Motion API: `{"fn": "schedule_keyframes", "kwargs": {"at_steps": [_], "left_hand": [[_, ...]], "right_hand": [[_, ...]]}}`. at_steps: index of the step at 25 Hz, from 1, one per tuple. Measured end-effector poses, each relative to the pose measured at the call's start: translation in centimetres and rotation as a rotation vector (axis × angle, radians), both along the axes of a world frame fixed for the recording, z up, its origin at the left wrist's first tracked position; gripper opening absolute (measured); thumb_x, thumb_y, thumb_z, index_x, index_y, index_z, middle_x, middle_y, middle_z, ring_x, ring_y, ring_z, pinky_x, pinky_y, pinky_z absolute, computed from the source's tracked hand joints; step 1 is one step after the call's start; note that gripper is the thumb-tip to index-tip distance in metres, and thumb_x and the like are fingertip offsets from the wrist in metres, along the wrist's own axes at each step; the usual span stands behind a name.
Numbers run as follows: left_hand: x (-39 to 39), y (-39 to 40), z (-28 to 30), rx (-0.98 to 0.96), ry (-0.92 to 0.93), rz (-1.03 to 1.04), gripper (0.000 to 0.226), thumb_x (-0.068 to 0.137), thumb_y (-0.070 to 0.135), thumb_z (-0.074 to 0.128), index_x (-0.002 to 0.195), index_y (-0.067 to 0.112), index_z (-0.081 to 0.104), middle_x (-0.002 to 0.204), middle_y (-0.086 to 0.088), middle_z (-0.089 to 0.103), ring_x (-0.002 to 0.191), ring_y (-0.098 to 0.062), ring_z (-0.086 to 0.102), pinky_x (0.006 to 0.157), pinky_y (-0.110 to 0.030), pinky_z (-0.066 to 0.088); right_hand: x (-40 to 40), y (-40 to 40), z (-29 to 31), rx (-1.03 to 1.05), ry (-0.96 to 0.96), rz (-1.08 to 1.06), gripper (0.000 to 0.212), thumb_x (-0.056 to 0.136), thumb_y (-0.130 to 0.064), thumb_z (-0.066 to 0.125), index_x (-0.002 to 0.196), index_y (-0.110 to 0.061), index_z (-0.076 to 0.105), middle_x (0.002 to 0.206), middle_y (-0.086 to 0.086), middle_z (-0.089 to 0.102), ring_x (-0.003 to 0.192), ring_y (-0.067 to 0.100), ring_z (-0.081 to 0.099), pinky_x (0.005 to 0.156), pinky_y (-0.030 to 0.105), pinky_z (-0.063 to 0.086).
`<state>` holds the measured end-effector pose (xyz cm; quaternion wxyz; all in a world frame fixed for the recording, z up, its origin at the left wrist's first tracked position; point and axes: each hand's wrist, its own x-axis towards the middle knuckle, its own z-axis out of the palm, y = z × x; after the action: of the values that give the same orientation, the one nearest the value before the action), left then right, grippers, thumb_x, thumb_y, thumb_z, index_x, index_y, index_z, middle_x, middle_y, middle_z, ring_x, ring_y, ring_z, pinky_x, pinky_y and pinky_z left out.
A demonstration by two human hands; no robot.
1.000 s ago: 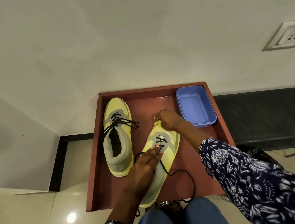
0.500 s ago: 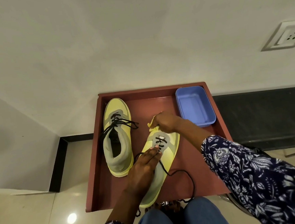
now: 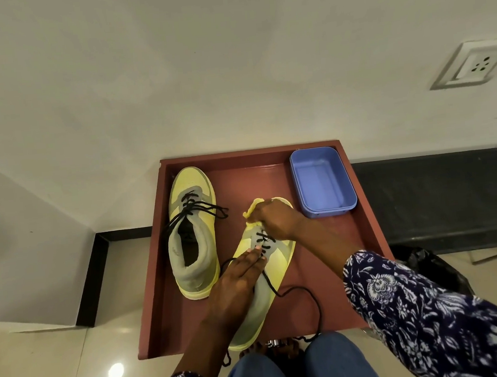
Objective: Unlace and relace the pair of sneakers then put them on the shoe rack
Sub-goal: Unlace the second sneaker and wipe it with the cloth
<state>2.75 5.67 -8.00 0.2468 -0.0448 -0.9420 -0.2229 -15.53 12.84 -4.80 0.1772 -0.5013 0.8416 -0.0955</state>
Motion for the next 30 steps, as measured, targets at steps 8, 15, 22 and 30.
{"fn": "schedule_keyframes", "kwargs": {"at_steps": [8,15,22,30], "left_hand": [[0.0,-0.1,0.3,0.005,-0.013,0.001,0.046,0.075,0.000,0.035,0.116,0.016,0.047,0.112,-0.012,0.067,0.111,-0.016,0.047,0.074,-0.036,0.057],[0.0,-0.2,0.3,-0.003,-0.005,-0.018,0.045,0.076,0.001,0.036,0.117,0.015,0.047,0.114,-0.012,0.067,0.111,-0.016,0.047,0.076,-0.034,0.057],[-0.1,-0.2,0.3,-0.001,-0.012,-0.018,0.044,0.076,0.003,0.037,0.117,0.016,0.047,0.112,-0.012,0.067,0.111,-0.016,0.047,0.075,-0.035,0.057],[0.0,-0.4,0.7,-0.023,-0.041,-0.034,0.043,0.077,0.001,0.038,0.116,0.013,0.050,0.114,-0.013,0.067,0.104,-0.025,0.063,0.078,-0.035,0.057]], "right_hand": [[-1.0,3.1,-0.5,-0.102,0.126,-0.007,0.041,0.091,-0.002,0.045,0.130,-0.010,0.053,0.140,0.010,0.049,0.132,0.028,0.040,0.107,0.030,0.030],[2.6,3.4,-2.0,-0.253,0.099,-0.356,0.045,0.083,0.004,0.054,0.128,-0.002,0.053,0.134,0.019,0.051,0.120,0.041,0.049,0.102,0.037,0.040],[9.1,4.2,-4.3,-0.507,0.112,-0.619,0.050,0.057,0.018,0.072,0.104,-0.001,0.069,0.101,0.018,0.069,0.090,0.036,0.067,0.076,0.040,0.056],[7.2,5.4,-4.2,-0.466,0.122,-0.578,0.049,0.053,0.013,0.080,0.100,0.001,0.071,0.097,0.018,0.070,0.086,0.036,0.068,0.070,0.032,0.057]]}}
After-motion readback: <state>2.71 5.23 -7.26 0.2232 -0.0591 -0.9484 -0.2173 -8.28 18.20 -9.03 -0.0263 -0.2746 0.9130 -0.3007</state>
